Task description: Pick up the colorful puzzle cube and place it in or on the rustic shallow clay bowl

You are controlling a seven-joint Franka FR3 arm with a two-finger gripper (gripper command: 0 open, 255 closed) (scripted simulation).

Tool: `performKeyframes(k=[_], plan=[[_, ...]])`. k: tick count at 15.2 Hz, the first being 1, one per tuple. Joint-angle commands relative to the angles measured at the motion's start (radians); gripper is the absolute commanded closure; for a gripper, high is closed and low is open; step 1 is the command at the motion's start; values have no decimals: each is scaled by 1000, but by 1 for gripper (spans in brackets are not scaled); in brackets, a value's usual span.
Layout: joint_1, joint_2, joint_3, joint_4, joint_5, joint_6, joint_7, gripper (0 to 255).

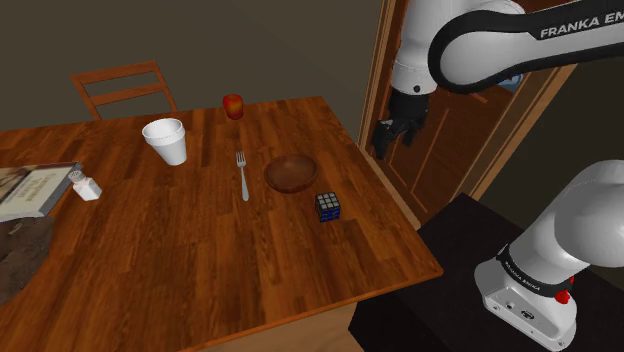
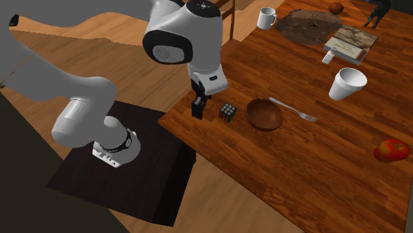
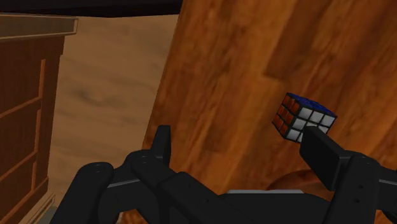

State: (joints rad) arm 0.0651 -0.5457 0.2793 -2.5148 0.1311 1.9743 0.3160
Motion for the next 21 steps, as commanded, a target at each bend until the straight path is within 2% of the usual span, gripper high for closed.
performKeyframes(k=[1, 7, 13, 15, 21], plan=[[4, 66, 38, 4, 9, 67, 44, 0], [0, 276, 137, 45, -11, 242, 178, 0], [-4, 523, 211, 137, -124, 385, 356, 0], [3, 586, 217, 167, -165, 412, 404, 0], [9, 655, 208, 149, -220, 491, 443, 0]])
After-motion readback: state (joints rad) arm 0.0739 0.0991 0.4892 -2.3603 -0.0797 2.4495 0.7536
